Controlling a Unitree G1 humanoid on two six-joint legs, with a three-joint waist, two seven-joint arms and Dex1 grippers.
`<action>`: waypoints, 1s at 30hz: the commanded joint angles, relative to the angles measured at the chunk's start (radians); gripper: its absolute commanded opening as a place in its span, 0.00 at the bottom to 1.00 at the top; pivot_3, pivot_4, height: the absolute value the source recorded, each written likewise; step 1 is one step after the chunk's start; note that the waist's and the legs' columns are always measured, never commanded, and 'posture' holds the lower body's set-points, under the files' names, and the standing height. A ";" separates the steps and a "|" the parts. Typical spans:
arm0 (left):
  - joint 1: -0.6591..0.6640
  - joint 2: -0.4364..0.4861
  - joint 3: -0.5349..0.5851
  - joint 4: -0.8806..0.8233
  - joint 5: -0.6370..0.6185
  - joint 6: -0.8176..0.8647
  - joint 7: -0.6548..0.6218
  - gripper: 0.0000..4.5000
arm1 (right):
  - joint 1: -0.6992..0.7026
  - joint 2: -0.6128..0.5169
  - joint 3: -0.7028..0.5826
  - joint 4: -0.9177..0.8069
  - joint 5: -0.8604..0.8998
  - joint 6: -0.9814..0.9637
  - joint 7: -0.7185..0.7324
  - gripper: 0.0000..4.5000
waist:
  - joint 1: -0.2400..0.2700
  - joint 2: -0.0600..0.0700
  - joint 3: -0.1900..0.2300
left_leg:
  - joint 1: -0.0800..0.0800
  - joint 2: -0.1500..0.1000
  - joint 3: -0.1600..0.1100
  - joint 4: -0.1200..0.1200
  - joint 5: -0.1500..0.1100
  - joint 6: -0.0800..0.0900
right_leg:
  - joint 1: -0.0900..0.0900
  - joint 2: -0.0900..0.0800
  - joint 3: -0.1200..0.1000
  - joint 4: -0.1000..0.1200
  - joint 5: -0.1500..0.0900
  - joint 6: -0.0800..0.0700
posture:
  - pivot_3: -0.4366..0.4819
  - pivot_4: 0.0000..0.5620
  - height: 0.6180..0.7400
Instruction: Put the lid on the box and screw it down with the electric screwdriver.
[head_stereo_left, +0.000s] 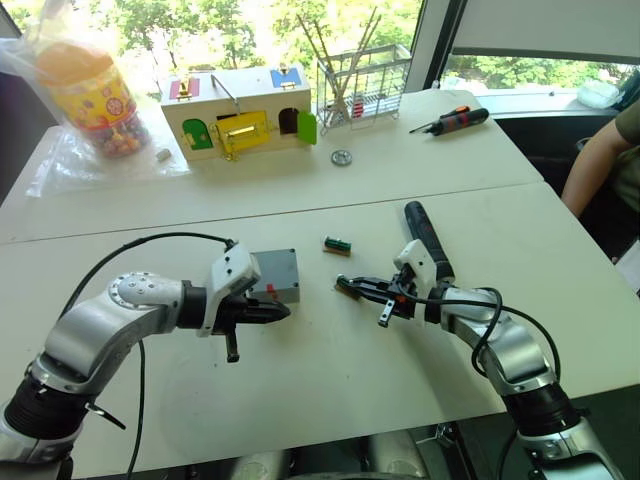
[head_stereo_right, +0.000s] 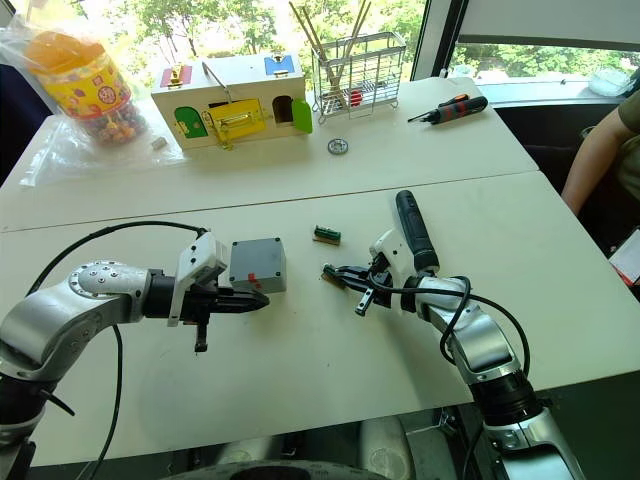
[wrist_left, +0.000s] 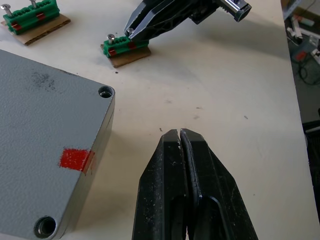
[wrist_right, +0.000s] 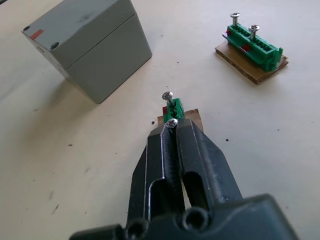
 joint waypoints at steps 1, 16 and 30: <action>-0.001 -0.001 0.011 -0.019 0.002 -0.008 0.010 0.00 | -0.007 -0.001 -0.013 -0.030 0.010 -0.008 0.004 0.01 | 0.000 0.000 0.000 | 0.000 0.000 0.000 0.000 0.000 0.000 | 0.000 0.000 0.000 0.000 0.000 0.000 | 0.48 0.27 1.00; -0.049 0.019 0.131 0.092 -0.076 0.019 -0.024 0.00 | -0.092 -0.015 -0.096 -0.209 0.134 0.164 -0.021 0.01 | -0.001 0.000 0.000 | 0.000 0.000 0.000 0.000 0.000 0.000 | 0.000 0.000 0.000 0.000 0.000 0.000 | 0.48 0.27 1.00; 0.026 0.113 0.263 0.168 -0.043 -0.014 -0.030 0.00 | -0.360 0.239 0.086 0.117 0.032 0.045 -0.066 0.01 | -0.001 0.001 0.001 | 0.000 -0.001 0.000 0.001 0.000 0.000 | -0.004 0.000 -0.001 0.001 0.000 0.000 | 0.48 0.27 1.00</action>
